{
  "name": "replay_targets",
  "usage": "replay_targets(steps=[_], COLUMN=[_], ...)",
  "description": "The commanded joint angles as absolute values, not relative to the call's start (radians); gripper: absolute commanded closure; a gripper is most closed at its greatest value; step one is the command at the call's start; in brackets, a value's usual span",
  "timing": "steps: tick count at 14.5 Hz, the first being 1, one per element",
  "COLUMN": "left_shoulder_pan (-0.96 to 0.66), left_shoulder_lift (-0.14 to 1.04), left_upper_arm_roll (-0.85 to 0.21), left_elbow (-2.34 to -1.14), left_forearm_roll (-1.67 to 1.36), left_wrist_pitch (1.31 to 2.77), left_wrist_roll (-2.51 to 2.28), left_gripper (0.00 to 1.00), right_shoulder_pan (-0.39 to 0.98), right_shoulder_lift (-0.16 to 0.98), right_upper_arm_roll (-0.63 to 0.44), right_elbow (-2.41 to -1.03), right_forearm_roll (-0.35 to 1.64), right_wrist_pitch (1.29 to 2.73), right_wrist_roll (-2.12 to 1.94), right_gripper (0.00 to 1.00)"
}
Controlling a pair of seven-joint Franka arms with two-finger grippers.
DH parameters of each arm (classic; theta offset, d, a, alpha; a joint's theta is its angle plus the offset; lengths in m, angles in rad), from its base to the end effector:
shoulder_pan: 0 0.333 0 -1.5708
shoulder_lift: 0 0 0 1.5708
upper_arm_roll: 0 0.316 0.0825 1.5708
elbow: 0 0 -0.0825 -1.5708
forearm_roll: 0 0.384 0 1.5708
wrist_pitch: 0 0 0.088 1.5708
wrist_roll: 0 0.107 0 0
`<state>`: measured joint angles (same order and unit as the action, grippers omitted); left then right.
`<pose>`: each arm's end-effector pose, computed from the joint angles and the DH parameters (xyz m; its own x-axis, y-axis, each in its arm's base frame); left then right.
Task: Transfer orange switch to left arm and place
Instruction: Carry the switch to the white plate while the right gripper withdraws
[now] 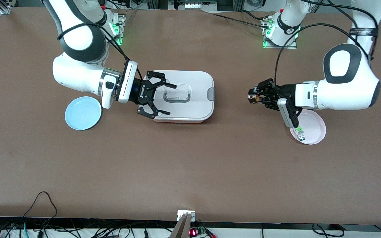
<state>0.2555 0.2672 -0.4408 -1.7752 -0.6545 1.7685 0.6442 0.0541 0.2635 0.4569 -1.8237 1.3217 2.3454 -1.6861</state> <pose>0.5884 -0.1459 0.4247 0.8428 -0.5183 0.1453 -0.4637 -0.5621 0.6848 0.5722 0.3123 0.4454 0.2213 0.3712 0.9018 0.9685 -0.1923 -0.1585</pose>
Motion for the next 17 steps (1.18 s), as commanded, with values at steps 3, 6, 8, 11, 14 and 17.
replay_targets(steps=[3, 6, 8, 11, 14, 17], left_shoulder_pan=[0.313, 0.328, 0.330, 0.333, 0.354, 0.413], left_shoulder_lift=[0.342, 0.367, 0.403, 0.469, 0.534, 0.575], left_upper_arm_roll=[-0.446, -0.446, -0.446, -0.446, -0.446, -0.445], left_elbow=[-1.677, -1.677, -1.675, -1.677, -1.683, -1.693], left_forearm_roll=[-0.363, -0.096, 0.047, 0.228, 0.362, 0.403], left_wrist_pitch=[1.706, 1.707, 1.713, 1.756, 1.866, 1.965], left_wrist_roll=[0.696, 0.793, 0.837, 0.896, 1.009, 1.115], left_gripper=[1.00, 1.00, 1.00, 1.00, 1.00, 1.00], right_shoulder_pan=[0.026, 0.025, 0.025, 0.025, 0.025, 0.025], right_shoulder_lift=[0.236, 0.226, 0.221, 0.203, 0.150, 0.146], right_upper_arm_roll=[0.390, 0.339, 0.327, 0.325, 0.267, 0.232], right_elbow=[-1.836, -1.819, -1.786, -1.782, -1.770, -1.718], right_forearm_roll=[1.021, 0.806, 0.541, 0.362, 0.226, 0.157], right_wrist_pitch=[2.232, 2.210, 2.209, 2.174, 2.025, 1.909], right_wrist_roll=[-1.357, -1.072, -0.790, -0.385, -0.238, -0.105], right_gripper=[0.00, 0.00, 0.00, 0.00, 0.00, 0.00])
